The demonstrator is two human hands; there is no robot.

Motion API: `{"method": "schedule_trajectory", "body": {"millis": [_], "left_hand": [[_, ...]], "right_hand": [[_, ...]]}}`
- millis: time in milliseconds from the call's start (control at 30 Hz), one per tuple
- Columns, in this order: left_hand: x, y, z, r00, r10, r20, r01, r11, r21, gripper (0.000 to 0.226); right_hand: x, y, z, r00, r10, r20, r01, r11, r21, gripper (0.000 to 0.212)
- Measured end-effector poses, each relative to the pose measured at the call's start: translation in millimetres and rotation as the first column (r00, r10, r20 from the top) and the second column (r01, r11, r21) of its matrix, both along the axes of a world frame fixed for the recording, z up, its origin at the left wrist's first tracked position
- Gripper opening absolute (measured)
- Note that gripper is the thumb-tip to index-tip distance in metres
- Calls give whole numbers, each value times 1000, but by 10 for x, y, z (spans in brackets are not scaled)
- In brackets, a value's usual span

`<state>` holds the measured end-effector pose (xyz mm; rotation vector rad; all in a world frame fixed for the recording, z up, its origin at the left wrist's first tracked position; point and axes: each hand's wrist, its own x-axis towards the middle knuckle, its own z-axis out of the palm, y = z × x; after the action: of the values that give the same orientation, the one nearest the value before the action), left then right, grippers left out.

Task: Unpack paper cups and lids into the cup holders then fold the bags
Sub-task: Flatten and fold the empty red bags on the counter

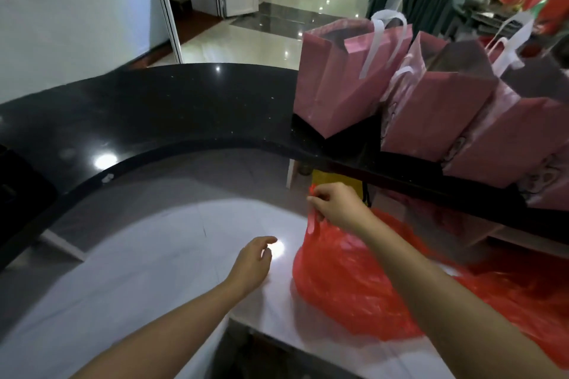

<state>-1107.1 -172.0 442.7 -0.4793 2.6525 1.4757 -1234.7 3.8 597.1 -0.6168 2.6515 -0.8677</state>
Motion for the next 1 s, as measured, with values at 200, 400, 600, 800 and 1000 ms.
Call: {"method": "schedule_trajectory", "body": {"millis": [200, 400, 600, 800, 1000], "left_hand": [[-153, -289, 65, 989, -45, 138, 27, 991, 129, 36], [-365, -399, 374, 980, 77, 184, -177, 758, 627, 35], [-530, -401, 583, 992, 95, 82, -125, 783, 609, 32], [-351, -141, 571, 999, 31, -38, -10, 881, 474, 13], [-263, -25, 645, 975, 188, -117, -132, 917, 376, 16]], "right_hand": [[-91, -60, 545, 996, 68, -58, -76, 987, -142, 17], [-153, 23, 752, 991, 131, -40, -137, 943, -302, 9], [-38, 474, 669, 999, 34, -2, -33, 930, -366, 44], [261, 1129, 383, 995, -82, 62, 100, 913, -395, 28], [554, 1682, 15, 939, -297, 172, 343, 809, -477, 18]]}}
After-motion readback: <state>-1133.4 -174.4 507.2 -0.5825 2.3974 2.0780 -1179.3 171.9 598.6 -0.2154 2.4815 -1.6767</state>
